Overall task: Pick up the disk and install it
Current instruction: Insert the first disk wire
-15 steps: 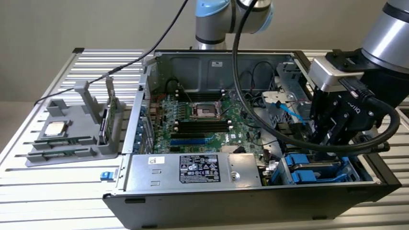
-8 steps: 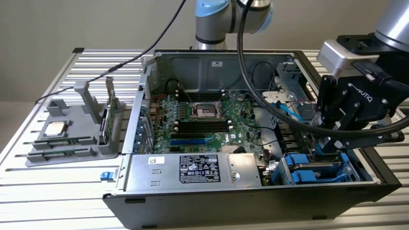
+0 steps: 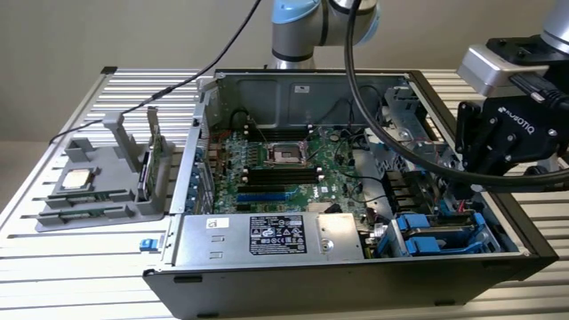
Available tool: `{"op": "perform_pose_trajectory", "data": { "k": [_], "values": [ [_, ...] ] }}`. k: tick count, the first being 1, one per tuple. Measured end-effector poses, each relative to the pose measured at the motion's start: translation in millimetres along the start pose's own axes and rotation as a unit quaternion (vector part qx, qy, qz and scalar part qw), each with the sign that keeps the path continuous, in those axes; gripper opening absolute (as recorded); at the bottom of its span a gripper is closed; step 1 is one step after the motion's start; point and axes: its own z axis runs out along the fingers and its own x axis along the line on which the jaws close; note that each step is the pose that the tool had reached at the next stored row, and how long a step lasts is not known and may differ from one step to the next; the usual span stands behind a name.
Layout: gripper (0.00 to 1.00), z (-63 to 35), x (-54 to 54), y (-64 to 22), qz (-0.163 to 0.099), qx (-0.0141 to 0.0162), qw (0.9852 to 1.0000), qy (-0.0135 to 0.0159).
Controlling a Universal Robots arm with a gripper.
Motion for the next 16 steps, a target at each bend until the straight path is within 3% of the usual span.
{"op": "perform_pose_trajectory", "data": {
  "k": [2,9,16],
  "values": [
    [0.11,-1.5,0.2,-2.5,0.0,0.0002,1.0,-0.0019],
    [0.11,-3.4,0.3,-5.9,0.001,0.0031,1.0,-0.0084],
    [0.11,-3.5,0.3,-6.0,0.001,0.0031,1.0,-0.0086]
  ]
}}
